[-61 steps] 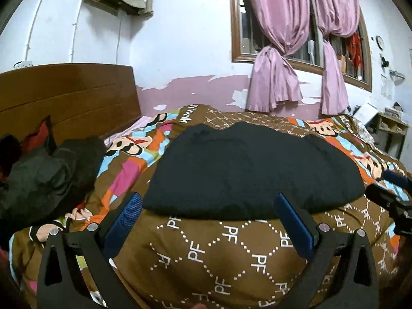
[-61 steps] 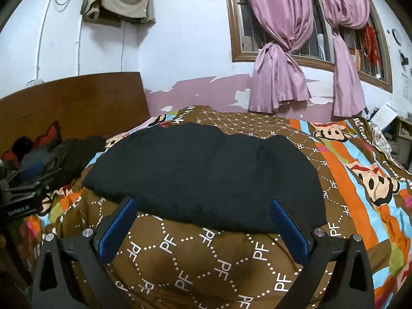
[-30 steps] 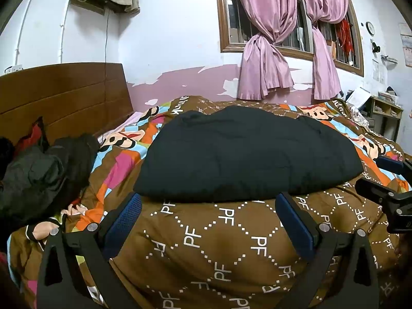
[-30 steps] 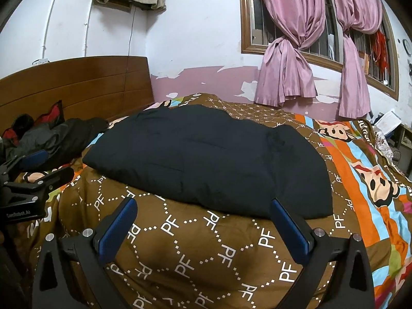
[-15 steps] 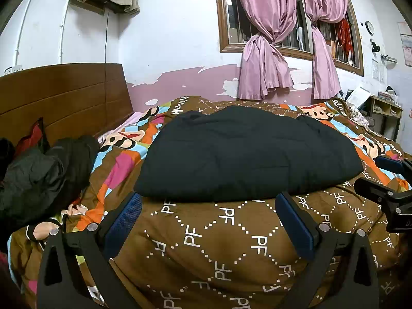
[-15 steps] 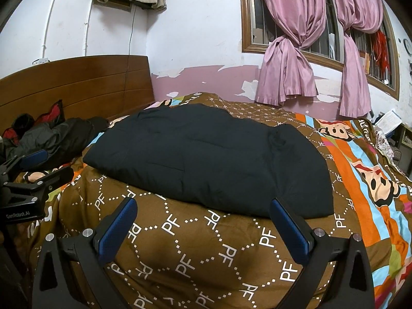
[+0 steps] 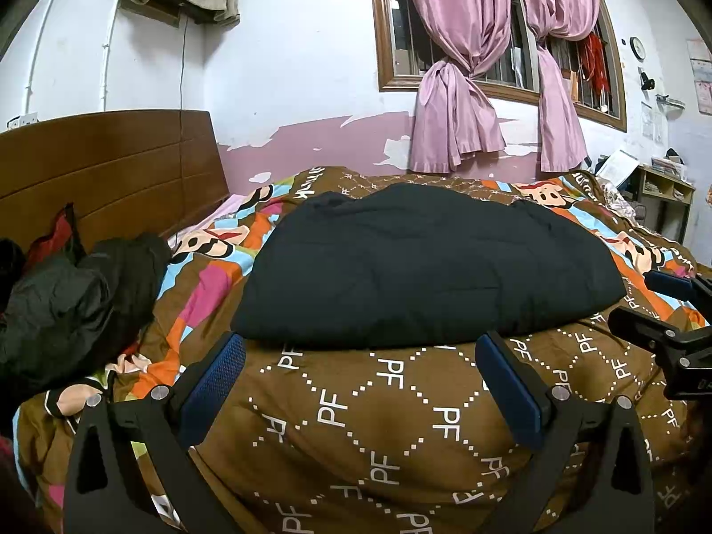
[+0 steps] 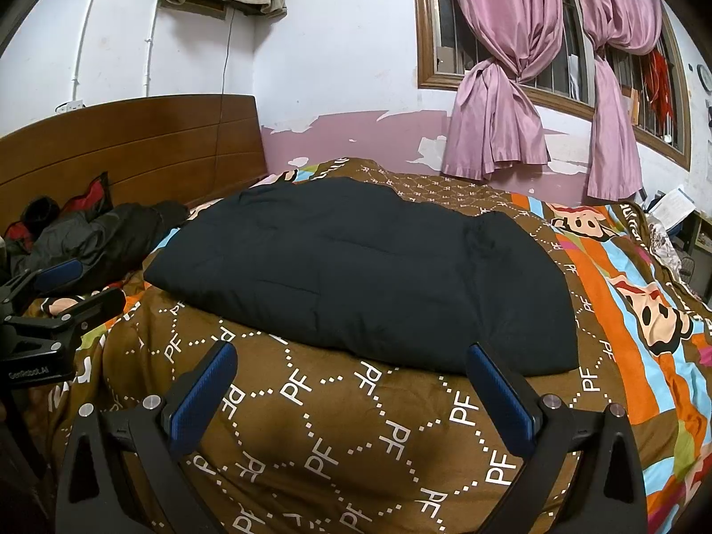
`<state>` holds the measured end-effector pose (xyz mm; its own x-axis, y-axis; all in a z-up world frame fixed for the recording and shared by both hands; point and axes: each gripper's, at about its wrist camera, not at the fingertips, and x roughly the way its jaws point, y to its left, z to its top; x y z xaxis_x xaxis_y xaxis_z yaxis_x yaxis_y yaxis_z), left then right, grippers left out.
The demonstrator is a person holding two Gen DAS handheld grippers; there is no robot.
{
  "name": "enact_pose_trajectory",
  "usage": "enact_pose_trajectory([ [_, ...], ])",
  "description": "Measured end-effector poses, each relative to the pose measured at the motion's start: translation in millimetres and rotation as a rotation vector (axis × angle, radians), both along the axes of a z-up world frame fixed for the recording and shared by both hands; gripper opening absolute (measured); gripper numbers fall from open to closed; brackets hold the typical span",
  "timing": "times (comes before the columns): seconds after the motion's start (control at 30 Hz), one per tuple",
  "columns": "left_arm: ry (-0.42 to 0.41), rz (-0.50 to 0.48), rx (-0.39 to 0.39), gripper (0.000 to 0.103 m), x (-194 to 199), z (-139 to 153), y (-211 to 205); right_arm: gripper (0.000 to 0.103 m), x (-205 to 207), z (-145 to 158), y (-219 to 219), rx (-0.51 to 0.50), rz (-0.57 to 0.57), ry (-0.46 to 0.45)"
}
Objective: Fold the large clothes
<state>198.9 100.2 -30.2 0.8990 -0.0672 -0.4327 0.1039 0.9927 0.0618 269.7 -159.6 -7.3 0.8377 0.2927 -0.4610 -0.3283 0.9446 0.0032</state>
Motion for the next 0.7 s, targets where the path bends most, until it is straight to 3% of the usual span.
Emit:
enact_pose_trajectory([
  [0.7, 0.001, -0.001, -0.001, 0.101, 0.7, 0.9, 1.3, 0.103, 2.0, -8.4, 1.4, 0.009, -0.004, 0.022],
])
